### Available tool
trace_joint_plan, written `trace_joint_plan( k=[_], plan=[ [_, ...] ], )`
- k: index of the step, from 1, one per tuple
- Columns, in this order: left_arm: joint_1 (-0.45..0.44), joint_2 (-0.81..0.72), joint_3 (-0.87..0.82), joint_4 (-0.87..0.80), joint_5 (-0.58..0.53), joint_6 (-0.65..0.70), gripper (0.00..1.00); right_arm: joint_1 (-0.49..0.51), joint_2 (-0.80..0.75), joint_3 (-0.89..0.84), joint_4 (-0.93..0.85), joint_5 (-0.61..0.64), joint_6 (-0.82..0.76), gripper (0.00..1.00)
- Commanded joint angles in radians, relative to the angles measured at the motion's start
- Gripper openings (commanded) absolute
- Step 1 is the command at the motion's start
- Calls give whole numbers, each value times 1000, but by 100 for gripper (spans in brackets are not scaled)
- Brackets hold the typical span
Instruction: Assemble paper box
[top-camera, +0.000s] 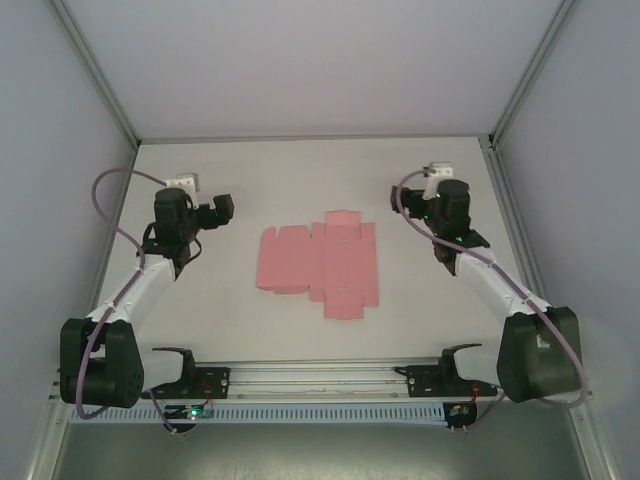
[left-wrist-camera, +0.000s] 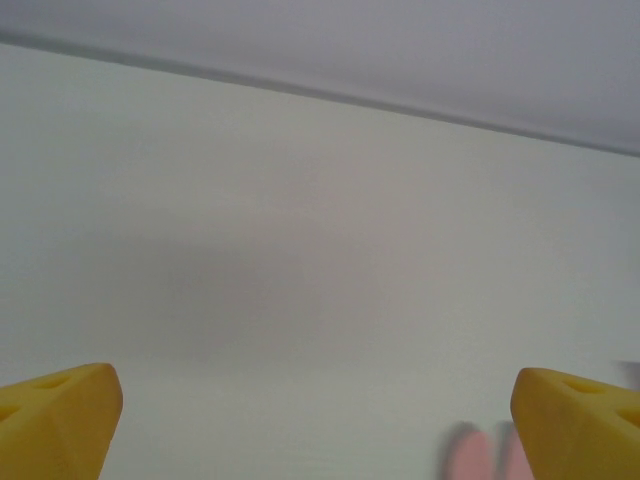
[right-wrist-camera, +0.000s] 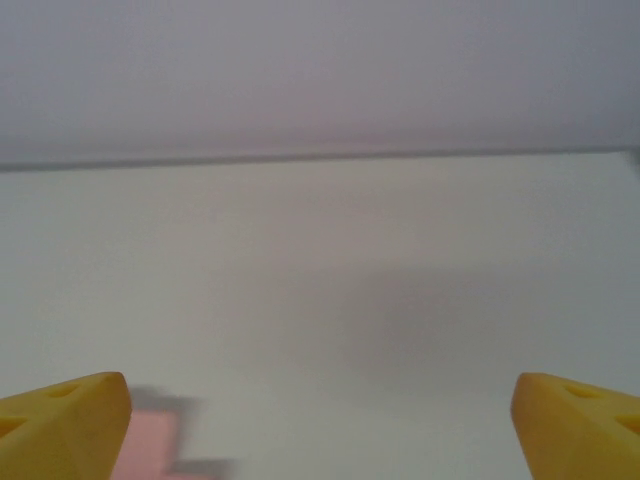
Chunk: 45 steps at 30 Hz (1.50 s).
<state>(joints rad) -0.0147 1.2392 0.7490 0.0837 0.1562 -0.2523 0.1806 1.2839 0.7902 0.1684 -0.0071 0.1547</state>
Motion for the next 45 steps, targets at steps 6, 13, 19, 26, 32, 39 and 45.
trace_joint_plan(
  k=[6, 13, 19, 26, 32, 39, 45],
  plan=[
    [-72, 194, 56, -331, 306, -154, 100, 213, 267, 176, -458, -245, 110, 81],
    [-155, 346, 116, -365, 376, -134, 100, 270, 472, 214, -397, -323, 151, 61],
    [-182, 440, 143, -399, 471, -128, 95, 231, 558, 179, -400, -247, 198, 55],
    [-214, 487, 125, -288, 595, -156, 79, 227, 604, 120, -342, -276, 229, 54],
    [-229, 472, 132, -144, 661, -223, 24, 225, 601, 110, -319, -298, 219, 53],
    [-229, 264, 122, -258, 487, -119, 0, 150, 356, 79, -326, -321, 128, 64],
    [-232, 45, 20, -64, 658, -107, 0, -17, 87, -73, -127, -656, 114, 84]
  ],
)
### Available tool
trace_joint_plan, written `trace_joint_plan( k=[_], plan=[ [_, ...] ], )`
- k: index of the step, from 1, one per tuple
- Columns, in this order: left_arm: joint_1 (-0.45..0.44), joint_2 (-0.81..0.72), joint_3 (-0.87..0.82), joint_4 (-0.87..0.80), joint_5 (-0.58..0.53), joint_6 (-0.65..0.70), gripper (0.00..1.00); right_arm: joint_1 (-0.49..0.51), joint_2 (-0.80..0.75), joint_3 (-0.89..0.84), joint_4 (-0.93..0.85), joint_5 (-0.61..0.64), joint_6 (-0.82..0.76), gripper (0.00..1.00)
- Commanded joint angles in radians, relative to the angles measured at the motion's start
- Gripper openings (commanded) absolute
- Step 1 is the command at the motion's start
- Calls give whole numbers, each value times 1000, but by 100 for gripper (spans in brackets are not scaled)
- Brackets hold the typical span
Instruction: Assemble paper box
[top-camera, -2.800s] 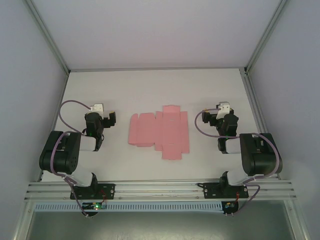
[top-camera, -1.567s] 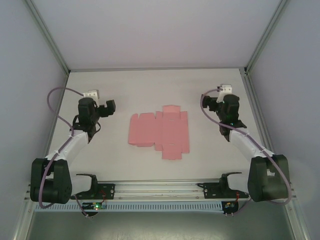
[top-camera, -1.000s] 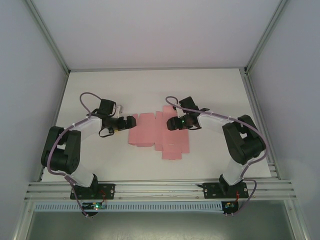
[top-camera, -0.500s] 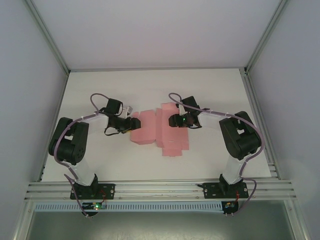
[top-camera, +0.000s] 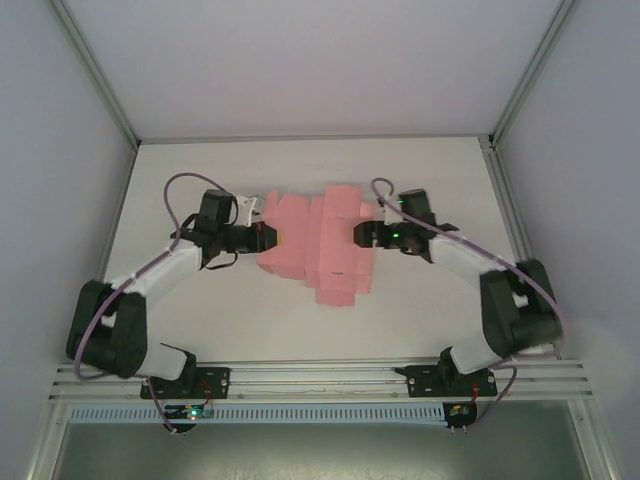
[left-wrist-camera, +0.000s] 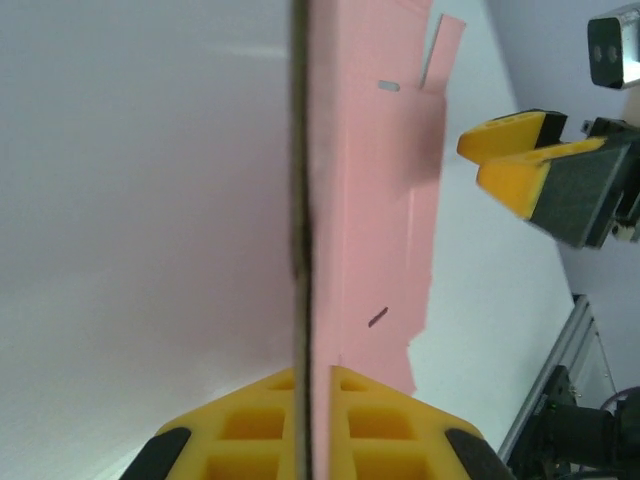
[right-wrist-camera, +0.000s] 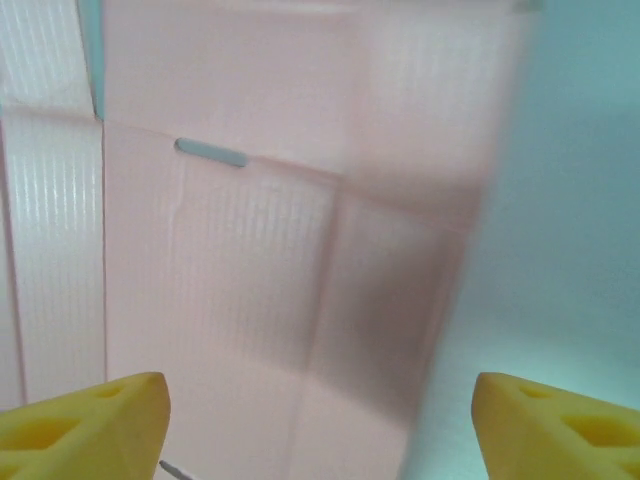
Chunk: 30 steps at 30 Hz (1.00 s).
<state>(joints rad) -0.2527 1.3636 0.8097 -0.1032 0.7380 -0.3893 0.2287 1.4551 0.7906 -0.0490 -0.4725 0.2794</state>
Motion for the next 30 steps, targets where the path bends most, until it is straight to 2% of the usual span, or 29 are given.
trace_joint_plan(
  k=[1, 4, 8, 10, 16, 18, 19, 21, 22, 27, 30],
  plan=[
    [5, -116, -58, 168, 88, 12, 0, -98, -115, -115, 158, -262, 3, 87],
    [-4, -220, -80, 271, 136, -31, 0, -160, -164, -216, 364, -426, 68, 91],
    [-19, -328, -81, 320, 155, -69, 0, -172, -158, -263, 601, -580, 193, 91],
    [-30, -370, -99, 381, 175, -102, 0, -173, -151, -278, 714, -601, 231, 92],
    [-83, -479, -109, 369, 141, -81, 0, -172, -93, -193, 773, -651, 263, 89],
    [-89, -498, -112, 356, 117, -76, 0, -173, -81, -182, 867, -686, 321, 81],
    [-91, -507, -117, 347, 91, -79, 0, -173, -81, -181, 908, -695, 347, 72],
    [-92, -518, -128, 327, 36, -81, 0, -172, -98, -180, 920, -698, 345, 45],
    [-92, -524, -136, 315, 4, -86, 0, -173, -110, -184, 917, -698, 329, 34],
    [-93, -528, -173, 318, -54, -102, 0, -168, -159, -164, 856, -738, 276, 18],
    [-92, -542, -190, 313, -95, -104, 0, -161, -187, -146, 812, -757, 251, 4]
  ],
)
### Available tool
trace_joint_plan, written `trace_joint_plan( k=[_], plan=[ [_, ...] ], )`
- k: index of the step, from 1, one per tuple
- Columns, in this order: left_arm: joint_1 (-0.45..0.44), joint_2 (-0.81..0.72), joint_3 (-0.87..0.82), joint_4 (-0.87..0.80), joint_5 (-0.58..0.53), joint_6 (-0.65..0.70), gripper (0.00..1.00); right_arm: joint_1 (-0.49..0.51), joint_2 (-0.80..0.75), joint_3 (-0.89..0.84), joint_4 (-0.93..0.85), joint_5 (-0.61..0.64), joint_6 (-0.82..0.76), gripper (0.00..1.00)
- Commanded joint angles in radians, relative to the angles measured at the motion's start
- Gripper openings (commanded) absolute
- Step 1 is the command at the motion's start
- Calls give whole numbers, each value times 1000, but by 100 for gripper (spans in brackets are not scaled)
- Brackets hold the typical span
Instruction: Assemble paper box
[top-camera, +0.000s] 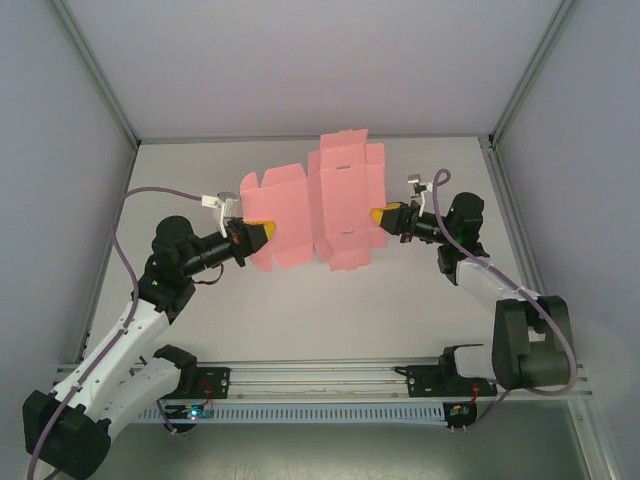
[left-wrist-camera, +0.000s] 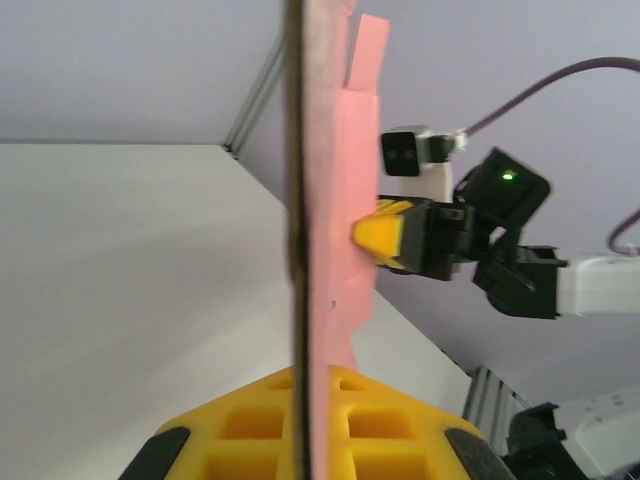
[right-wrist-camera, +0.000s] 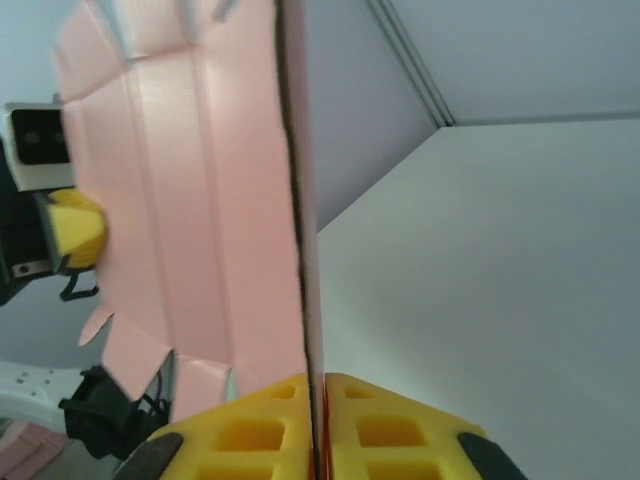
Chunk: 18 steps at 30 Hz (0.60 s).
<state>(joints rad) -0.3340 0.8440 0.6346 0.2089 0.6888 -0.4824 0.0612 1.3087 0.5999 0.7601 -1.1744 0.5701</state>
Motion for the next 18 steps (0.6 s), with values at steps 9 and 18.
trace_joint_plan(
  k=[9, 18],
  plan=[
    [-11, -124, -26, -392, -482, -1, 100, 172, -134, 309, -1083, 279, -819, 0],
    [-11, -206, 58, -695, -703, -30, 100, 300, 139, 589, -1610, 608, -1131, 0]
  ],
)
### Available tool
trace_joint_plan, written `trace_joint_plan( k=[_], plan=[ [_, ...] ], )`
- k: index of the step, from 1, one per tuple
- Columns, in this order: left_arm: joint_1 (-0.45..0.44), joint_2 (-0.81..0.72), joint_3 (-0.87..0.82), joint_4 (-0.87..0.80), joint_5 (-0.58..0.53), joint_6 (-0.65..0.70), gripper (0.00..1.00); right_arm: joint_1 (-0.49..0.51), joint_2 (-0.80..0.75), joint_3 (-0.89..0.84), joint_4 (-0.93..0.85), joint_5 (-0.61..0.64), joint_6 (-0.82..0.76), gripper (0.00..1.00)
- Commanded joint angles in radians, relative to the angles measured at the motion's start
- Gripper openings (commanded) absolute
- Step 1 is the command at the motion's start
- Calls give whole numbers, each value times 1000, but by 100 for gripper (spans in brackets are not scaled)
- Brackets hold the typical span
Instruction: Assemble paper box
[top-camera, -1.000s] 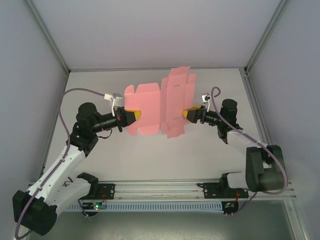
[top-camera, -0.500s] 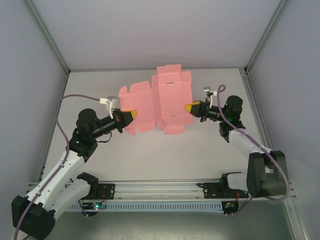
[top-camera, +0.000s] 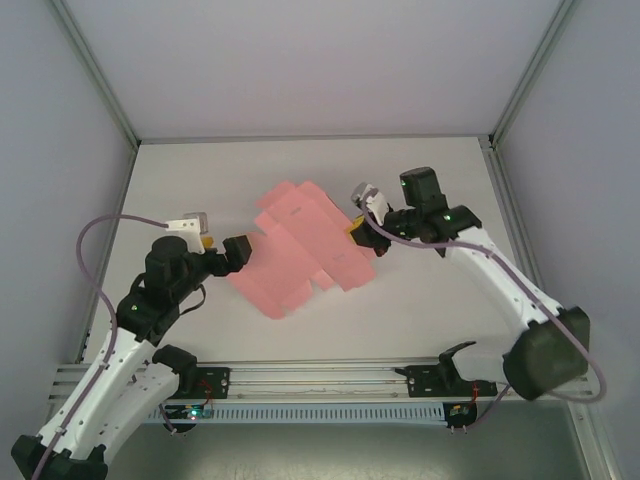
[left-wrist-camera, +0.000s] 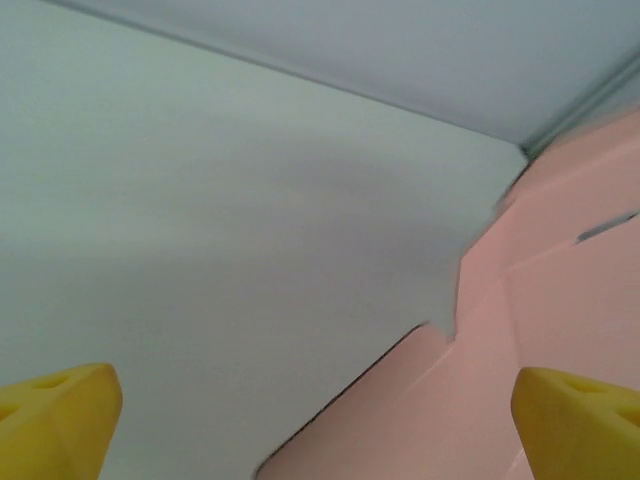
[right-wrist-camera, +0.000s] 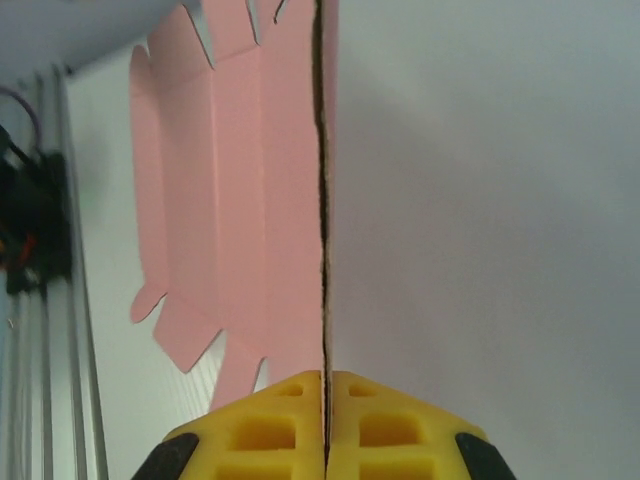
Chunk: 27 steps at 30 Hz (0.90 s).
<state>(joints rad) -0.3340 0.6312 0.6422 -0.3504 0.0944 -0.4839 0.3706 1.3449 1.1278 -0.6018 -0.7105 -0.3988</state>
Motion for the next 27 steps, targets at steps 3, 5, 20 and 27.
trace_joint_plan(
  k=[3, 5, 20, 27],
  plan=[
    [-11, 67, 60, -123, -95, -47, 100, 22, 231, 149, -283, 327, -205, 0],
    [-10, 122, 59, -82, -85, -55, 100, 67, 278, 177, -226, 496, -217, 0],
    [65, 614, 211, 172, 115, -60, 100, 277, 119, -260, 585, 790, -536, 0],
    [66, 765, 239, 290, 384, 56, 100, 287, 126, -236, 536, 785, -503, 0]
  ],
)
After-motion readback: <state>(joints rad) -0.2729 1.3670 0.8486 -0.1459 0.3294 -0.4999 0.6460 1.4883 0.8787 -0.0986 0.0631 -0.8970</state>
